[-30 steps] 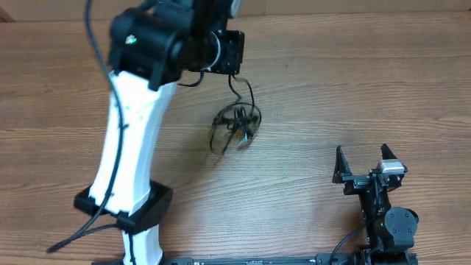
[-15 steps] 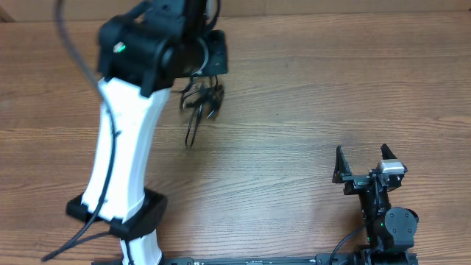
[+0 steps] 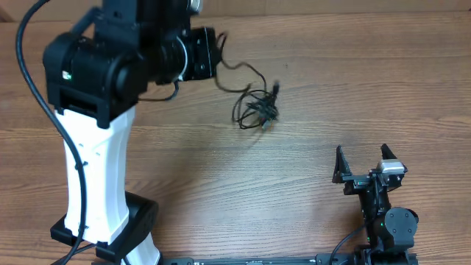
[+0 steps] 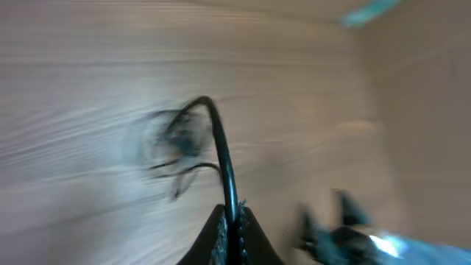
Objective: Untangle cables
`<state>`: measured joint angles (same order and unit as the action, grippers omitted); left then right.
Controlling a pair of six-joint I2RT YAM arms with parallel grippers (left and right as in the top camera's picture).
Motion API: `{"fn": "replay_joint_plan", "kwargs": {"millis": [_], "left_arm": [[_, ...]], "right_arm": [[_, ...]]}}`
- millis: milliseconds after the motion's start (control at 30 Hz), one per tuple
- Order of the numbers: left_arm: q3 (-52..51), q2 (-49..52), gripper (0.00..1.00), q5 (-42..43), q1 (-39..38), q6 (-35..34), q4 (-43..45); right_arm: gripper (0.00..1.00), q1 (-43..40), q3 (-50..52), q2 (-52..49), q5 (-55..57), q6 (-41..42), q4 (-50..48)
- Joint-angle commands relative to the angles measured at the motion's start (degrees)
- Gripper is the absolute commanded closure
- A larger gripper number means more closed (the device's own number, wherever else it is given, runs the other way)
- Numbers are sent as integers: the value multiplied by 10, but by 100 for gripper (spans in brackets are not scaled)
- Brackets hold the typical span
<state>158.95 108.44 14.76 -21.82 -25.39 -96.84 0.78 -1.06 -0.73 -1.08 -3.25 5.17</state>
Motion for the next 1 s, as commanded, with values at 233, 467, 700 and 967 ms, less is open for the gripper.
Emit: {"fn": "replay_joint_plan", "kwargs": {"millis": [233, 467, 700, 967], "left_arm": [[-23, -4, 96, -207, -48, 57, 58], [43, -71, 96, -196, -48, 57, 126], [43, -105, 96, -197, -48, 57, 116], [42, -49, 96, -170, -48, 57, 53]], "right_arm": [[0, 0, 6, 5, 4, -2, -3], [0, 0, 6, 5, 4, -2, -3], [0, 0, 6, 6, 4, -2, -3], [0, 0, 6, 5, 4, -2, -3]]}}
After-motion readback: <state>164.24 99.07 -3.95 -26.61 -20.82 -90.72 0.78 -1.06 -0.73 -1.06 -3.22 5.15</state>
